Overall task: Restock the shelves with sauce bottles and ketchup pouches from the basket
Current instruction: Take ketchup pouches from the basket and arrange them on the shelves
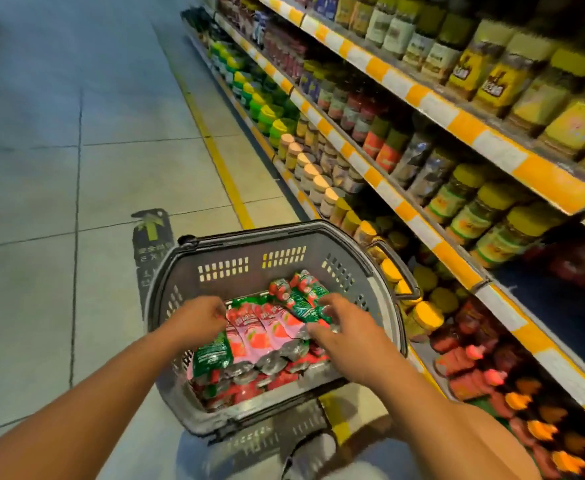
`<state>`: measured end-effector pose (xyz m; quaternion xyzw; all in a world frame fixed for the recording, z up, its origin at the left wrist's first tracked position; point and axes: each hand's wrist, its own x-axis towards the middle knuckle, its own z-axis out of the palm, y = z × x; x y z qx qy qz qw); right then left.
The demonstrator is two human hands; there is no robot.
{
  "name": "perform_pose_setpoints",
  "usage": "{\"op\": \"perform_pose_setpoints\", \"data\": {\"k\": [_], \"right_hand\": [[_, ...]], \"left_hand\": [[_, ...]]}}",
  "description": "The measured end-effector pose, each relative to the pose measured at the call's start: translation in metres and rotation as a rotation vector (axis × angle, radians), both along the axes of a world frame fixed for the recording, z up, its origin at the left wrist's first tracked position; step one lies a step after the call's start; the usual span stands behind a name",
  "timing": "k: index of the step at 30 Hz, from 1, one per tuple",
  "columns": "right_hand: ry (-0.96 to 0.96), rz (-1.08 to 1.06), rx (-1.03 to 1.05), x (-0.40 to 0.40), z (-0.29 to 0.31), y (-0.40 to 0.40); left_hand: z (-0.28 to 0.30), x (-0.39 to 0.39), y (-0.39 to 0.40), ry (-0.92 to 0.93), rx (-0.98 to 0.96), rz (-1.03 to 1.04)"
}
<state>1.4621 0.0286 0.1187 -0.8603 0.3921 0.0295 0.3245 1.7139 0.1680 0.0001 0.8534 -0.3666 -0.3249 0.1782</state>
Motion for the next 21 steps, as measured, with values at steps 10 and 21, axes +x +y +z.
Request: {"op": "perform_pose_setpoints", "data": {"k": [10, 21], "right_hand": [[0.047, 0.041, 0.323, 0.023, -0.077, 0.005], [-0.003, -0.042, 0.333, 0.008, -0.097, -0.026]], "left_hand": [[-0.091, -0.043, -0.008, -0.279, 0.578, -0.335], [-0.089, -0.057, -0.019, -0.400, 0.581, -0.322]]}}
